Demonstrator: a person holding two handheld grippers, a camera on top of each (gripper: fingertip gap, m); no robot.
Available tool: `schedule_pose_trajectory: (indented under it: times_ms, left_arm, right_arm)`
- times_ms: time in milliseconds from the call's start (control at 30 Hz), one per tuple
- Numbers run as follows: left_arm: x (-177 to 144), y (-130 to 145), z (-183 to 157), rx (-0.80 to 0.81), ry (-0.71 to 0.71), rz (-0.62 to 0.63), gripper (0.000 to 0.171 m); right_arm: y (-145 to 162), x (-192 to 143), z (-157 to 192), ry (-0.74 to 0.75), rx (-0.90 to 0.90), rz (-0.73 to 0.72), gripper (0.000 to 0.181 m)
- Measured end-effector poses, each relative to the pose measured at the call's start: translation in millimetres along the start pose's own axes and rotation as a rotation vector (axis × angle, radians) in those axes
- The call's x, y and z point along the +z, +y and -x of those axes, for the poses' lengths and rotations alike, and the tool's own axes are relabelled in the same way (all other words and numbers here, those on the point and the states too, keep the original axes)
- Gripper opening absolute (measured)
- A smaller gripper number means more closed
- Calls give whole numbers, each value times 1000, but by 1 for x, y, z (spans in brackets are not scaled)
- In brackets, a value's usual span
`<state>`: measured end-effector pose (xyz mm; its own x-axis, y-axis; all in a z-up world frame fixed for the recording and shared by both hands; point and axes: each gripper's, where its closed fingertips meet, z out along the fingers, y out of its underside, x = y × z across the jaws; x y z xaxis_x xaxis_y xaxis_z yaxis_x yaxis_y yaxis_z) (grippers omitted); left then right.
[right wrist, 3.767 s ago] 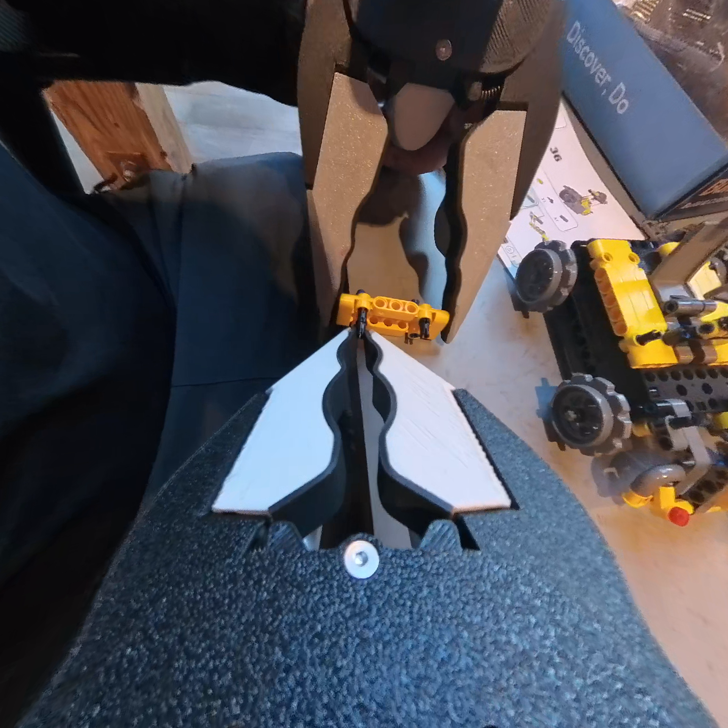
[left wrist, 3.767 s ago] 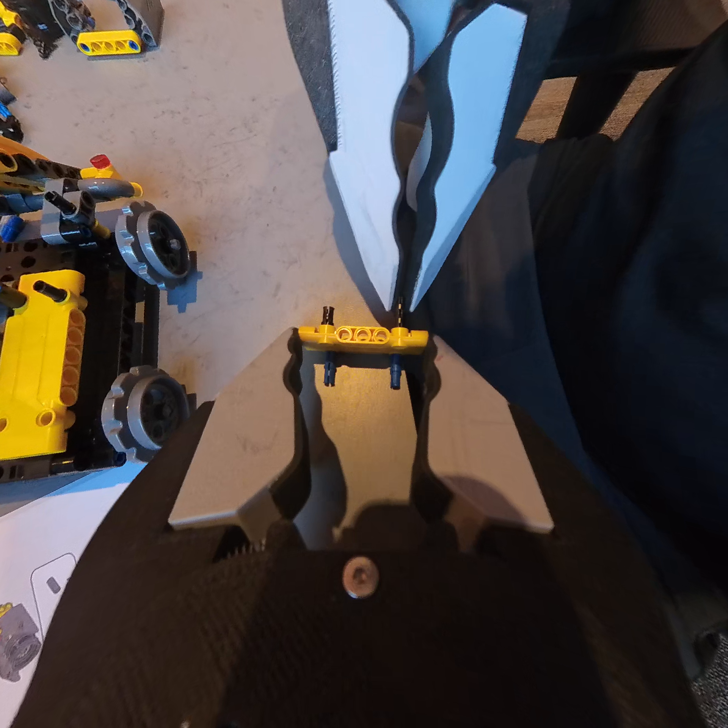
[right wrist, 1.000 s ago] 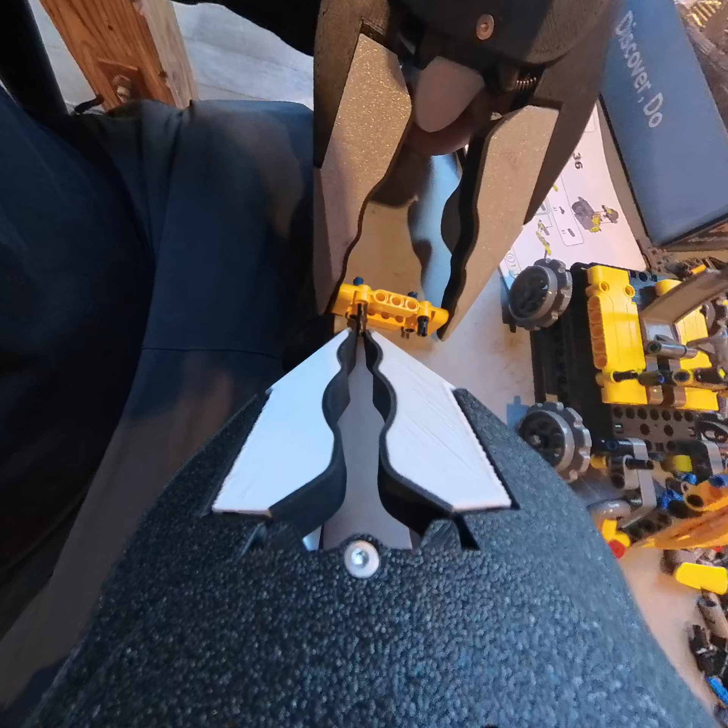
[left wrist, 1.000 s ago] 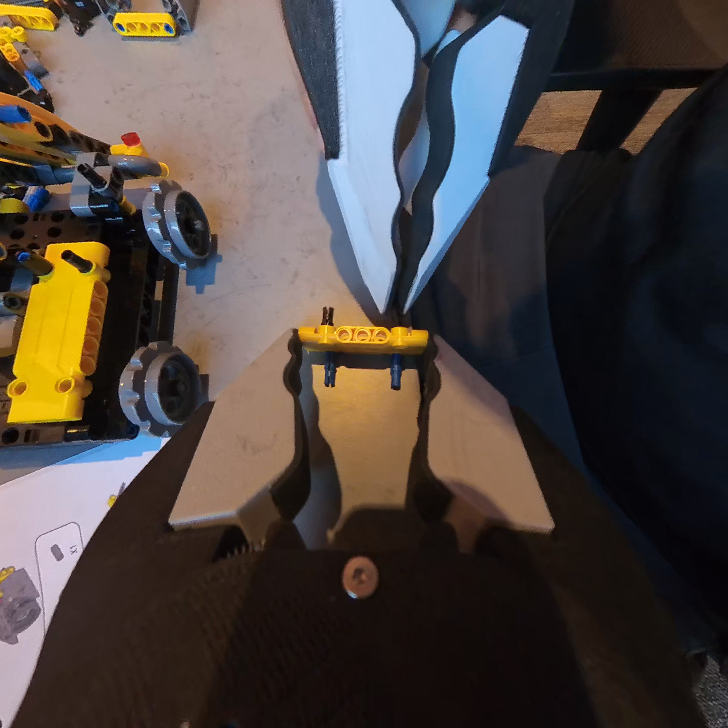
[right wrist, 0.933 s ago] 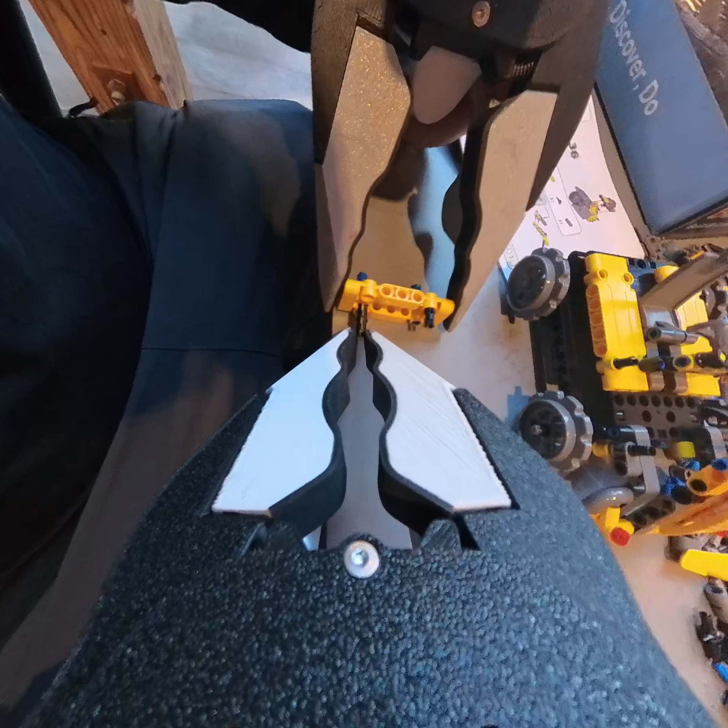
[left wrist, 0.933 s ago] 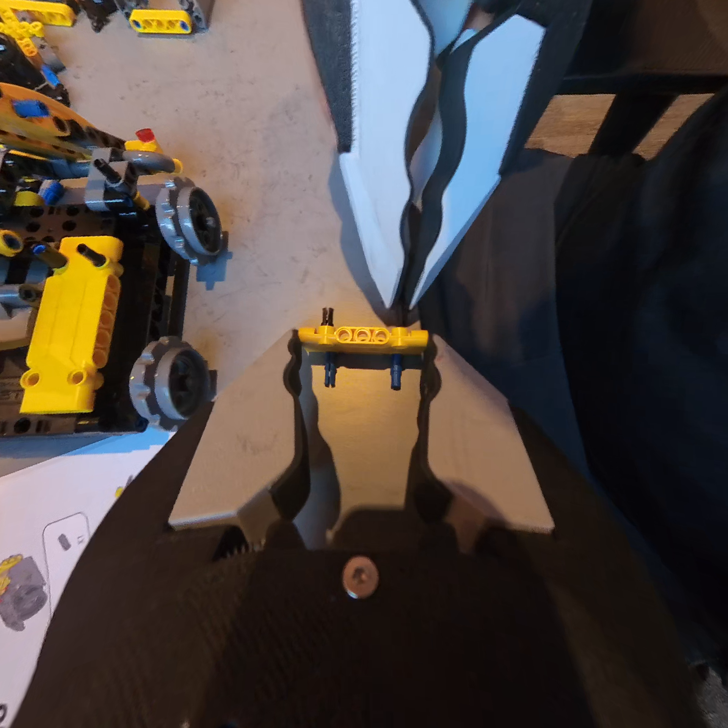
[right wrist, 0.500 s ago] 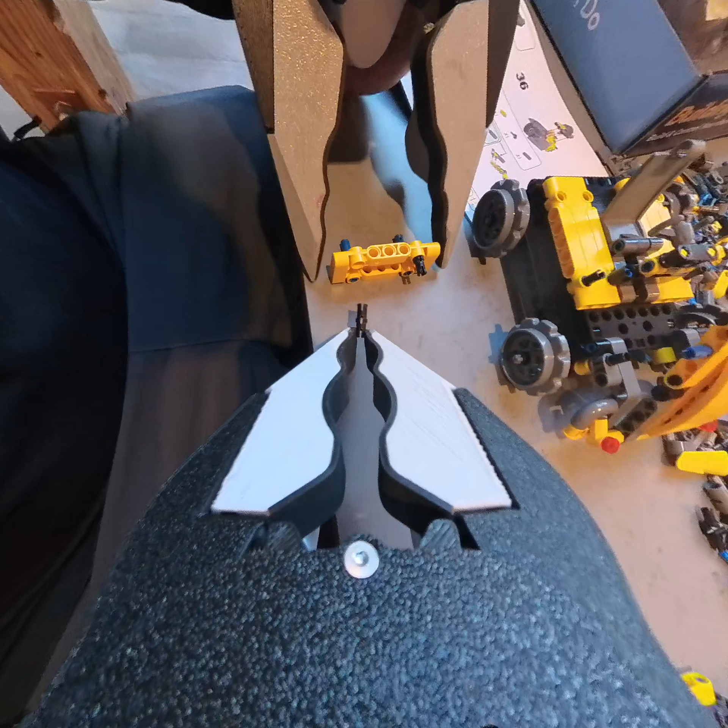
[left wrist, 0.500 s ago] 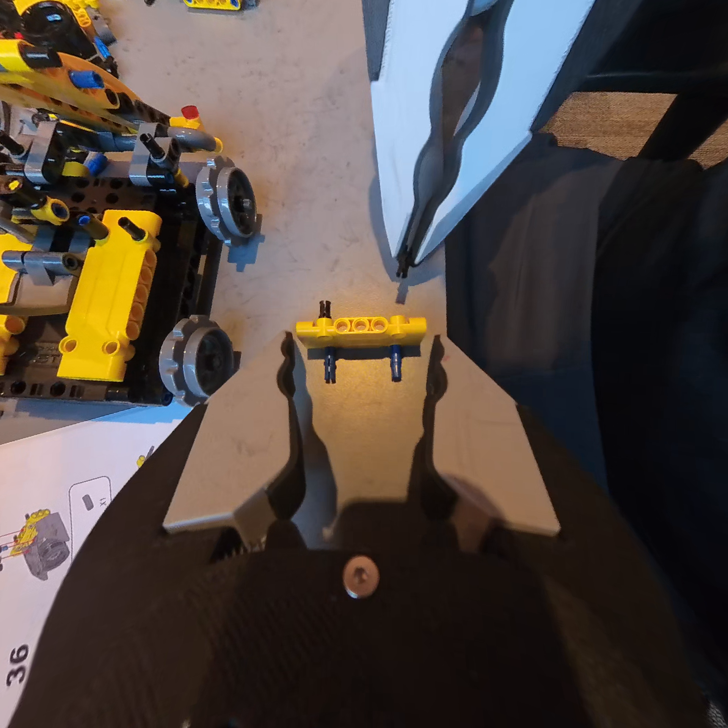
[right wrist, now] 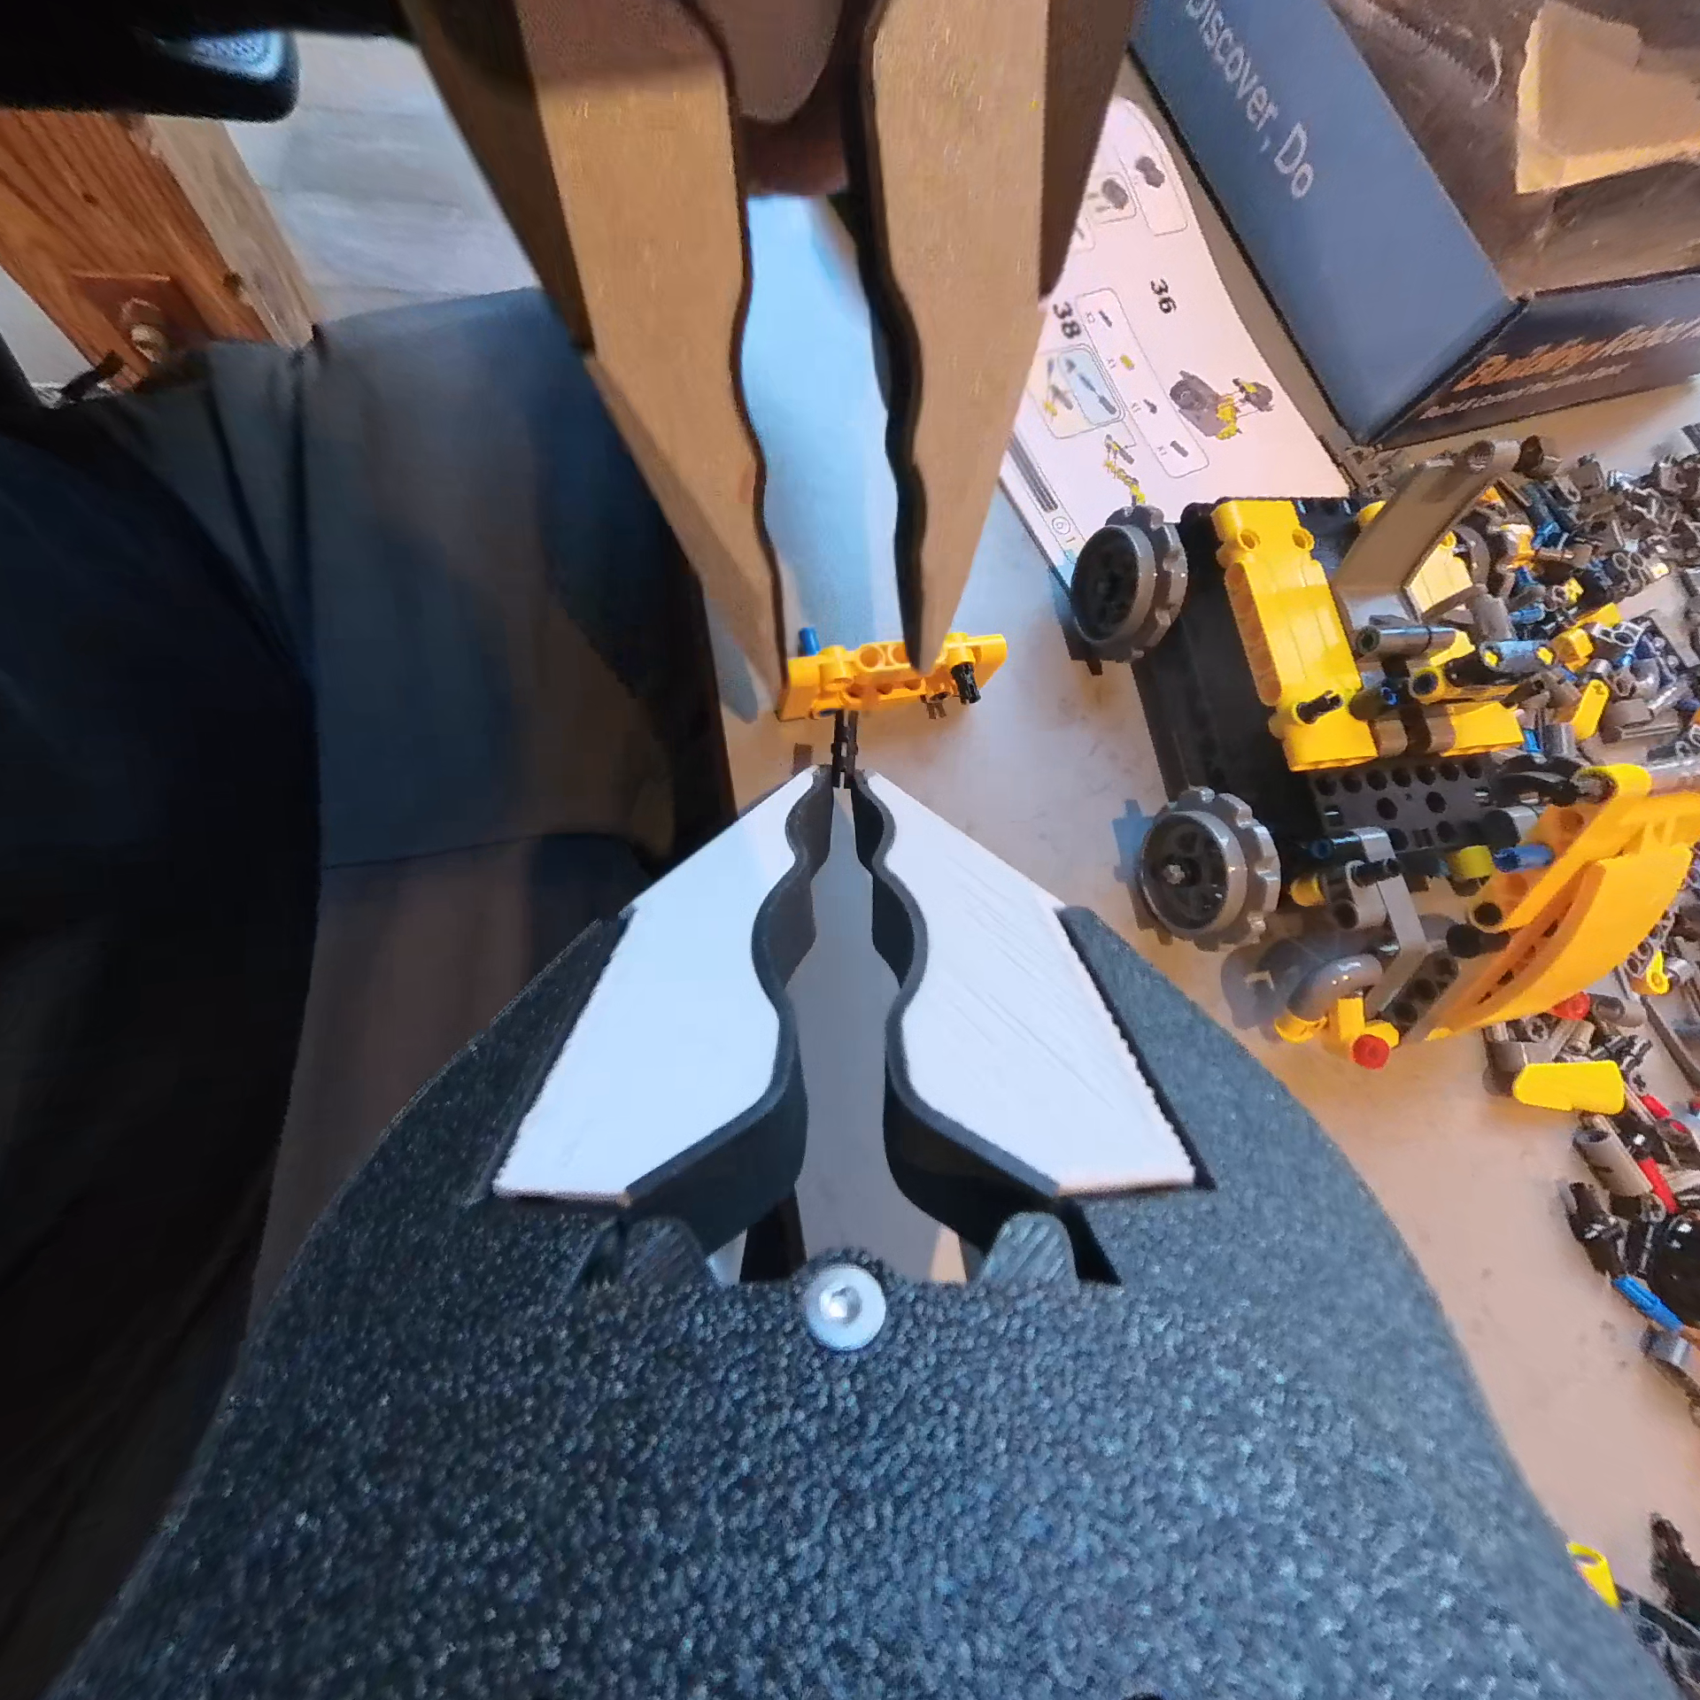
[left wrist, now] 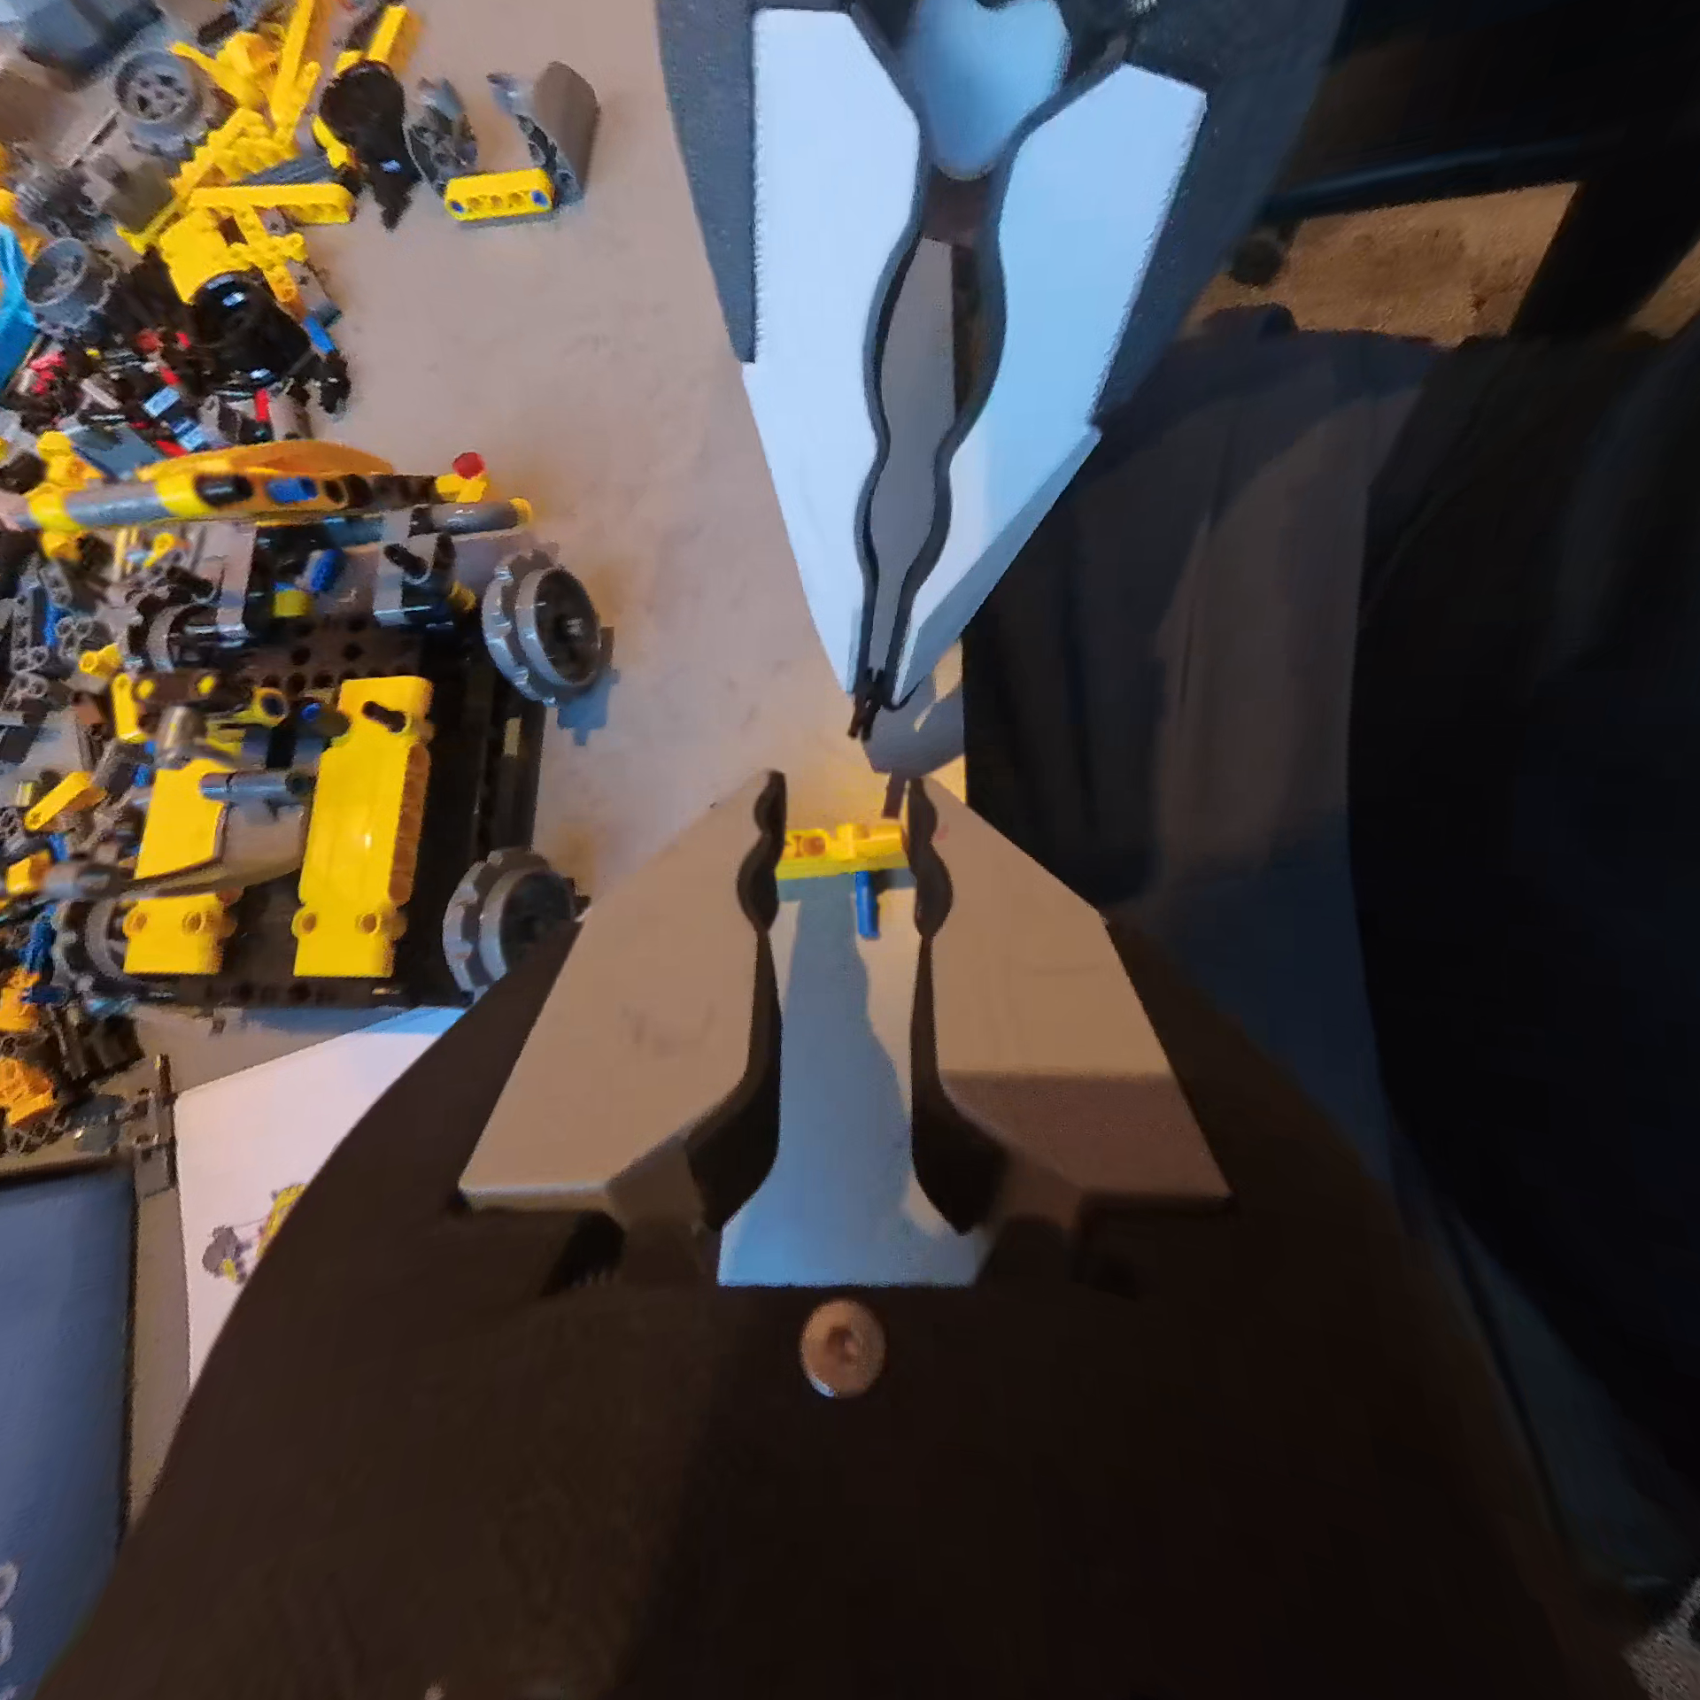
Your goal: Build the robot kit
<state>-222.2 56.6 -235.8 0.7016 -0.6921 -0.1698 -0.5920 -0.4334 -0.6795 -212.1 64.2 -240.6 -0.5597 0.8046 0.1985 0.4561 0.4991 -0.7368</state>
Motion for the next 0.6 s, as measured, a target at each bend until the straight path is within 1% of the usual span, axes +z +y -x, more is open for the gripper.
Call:
schedule_pose_trajectory:
  times_ms: [133,267,333,433,533,600]
  left_arm:
    - [7,-4,-7,6,25,-34,13]
    - [10,-5,-9,9,27,-33,11]
    - [12,-4,-8,21,16,-27,3]
    - [12,-4,-8,40,4,-32,3]
    - [11,-7,-4,46,-23,-63,3]
    - [9,-13,-2,36,-31,-107,2]
  right_arm:
    - [-1,2,3,-8,-5,0,4]
    - [-3,2,5,-14,-15,-9,4]
    - [-3,3,6,-14,-17,-13,4]
    - [-4,3,5,-11,-6,-27,4]
    - [-6,0,0,11,22,-82,5]
    - [-11,-5,-2,13,59,-159,5]
